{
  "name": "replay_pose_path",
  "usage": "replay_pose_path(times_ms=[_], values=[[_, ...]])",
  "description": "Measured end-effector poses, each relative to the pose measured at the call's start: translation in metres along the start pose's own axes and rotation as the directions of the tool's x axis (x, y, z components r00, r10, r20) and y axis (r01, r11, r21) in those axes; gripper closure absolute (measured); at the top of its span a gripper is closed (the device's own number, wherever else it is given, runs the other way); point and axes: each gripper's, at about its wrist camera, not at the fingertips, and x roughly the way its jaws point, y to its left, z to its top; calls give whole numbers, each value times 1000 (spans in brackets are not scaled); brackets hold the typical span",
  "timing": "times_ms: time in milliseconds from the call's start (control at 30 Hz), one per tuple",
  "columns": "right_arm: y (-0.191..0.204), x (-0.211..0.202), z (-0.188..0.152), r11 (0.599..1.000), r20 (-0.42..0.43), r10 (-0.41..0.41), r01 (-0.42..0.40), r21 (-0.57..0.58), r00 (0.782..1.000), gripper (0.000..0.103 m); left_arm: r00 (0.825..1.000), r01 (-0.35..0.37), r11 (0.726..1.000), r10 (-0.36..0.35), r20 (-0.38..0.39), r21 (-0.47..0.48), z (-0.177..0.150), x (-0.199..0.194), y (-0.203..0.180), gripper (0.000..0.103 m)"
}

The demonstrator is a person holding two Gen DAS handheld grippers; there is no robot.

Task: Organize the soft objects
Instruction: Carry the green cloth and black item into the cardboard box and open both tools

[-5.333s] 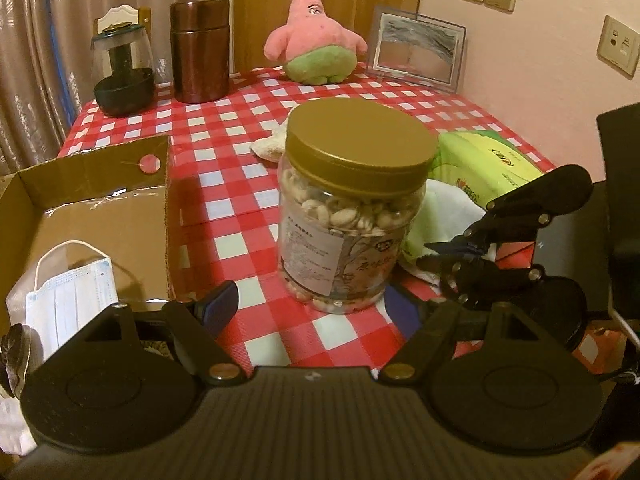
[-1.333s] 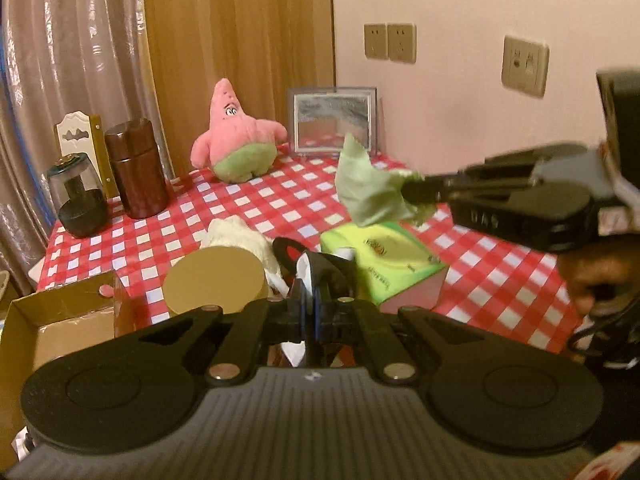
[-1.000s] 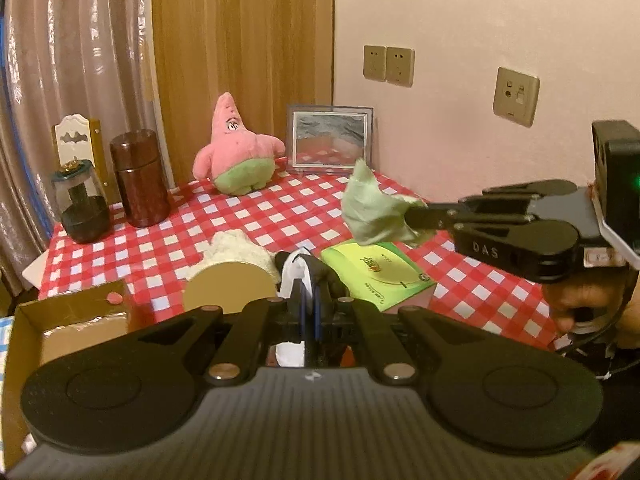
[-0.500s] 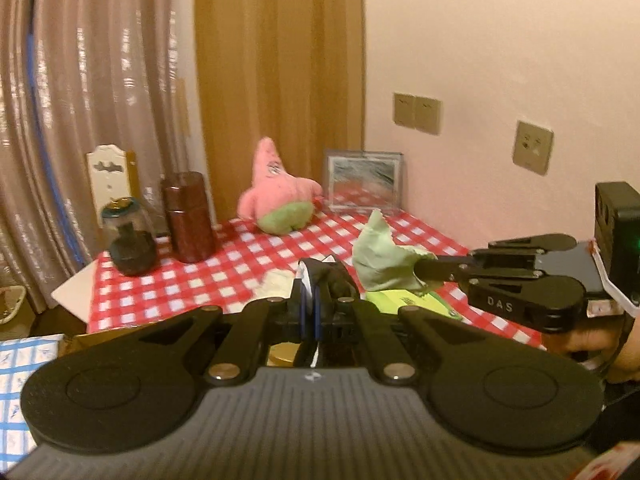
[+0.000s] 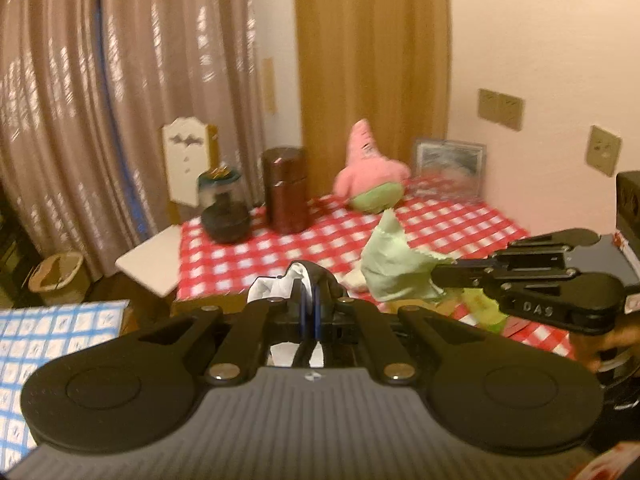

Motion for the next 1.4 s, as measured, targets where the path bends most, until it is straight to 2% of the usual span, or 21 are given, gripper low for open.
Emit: replay_pose_path(times_ms=[167, 367, 533, 733, 867, 967, 1100, 1233, 1400], values=[[10, 44, -5, 999, -78, 49, -49, 7, 996, 102, 998, -37, 999, 37, -56, -4, -22, 17, 35, 100], [12, 92, -19, 996, -172, 85, -80, 31, 981, 102, 993, -59, 998, 57, -99, -14, -45, 49, 59, 100], [16, 127, -34, 993, -258, 115, -106, 48, 959, 102, 983, -64, 997, 55, -177, -47, -75, 78, 71, 100], [21, 162, -59, 995, -372, 96, -99, 10, 923, 102, 961, -71, 997, 64, -267, -14, -109, 103, 71, 100], [27, 174, -73, 994, -417, 94, -112, -18, 904, 102, 947, -87, 996, 86, -309, 9, -124, 116, 71, 100], [28, 180, -82, 992, -438, 87, -118, -44, 895, 101, 944, -82, 997, 81, -320, 11, -128, 118, 70, 99], [27, 180, -81, 991, -438, 99, -127, -35, 894, 101, 946, -84, 996, 73, -315, -20, -129, 112, 71, 94], [28, 175, -79, 990, -431, 112, -138, -31, 895, 101, 945, -92, 995, 73, -319, -43, -130, 103, 73, 79], [29, 169, -78, 991, -435, 92, -127, -51, 896, 100, 948, -86, 994, 60, -313, -71, -133, 85, 72, 75]])
